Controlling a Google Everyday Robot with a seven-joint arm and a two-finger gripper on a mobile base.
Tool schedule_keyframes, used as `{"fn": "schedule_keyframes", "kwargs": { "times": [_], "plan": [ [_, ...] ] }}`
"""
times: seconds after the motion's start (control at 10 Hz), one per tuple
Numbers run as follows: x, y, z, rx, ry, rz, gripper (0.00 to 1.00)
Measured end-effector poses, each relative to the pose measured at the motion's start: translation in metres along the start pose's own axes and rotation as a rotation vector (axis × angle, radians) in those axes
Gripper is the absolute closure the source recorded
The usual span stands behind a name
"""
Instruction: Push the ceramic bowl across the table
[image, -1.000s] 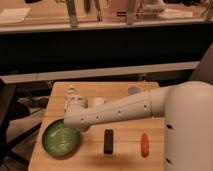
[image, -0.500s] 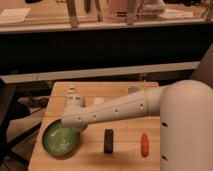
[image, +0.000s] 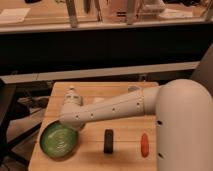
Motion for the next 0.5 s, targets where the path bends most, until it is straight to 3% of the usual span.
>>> {"fn": "schedule_keyframes", "kwargs": {
  "times": [0.5],
  "plan": [
    [-0.005,-0.015,0.002,0.005,-0.034,-0.072,0.97]
  ]
}}
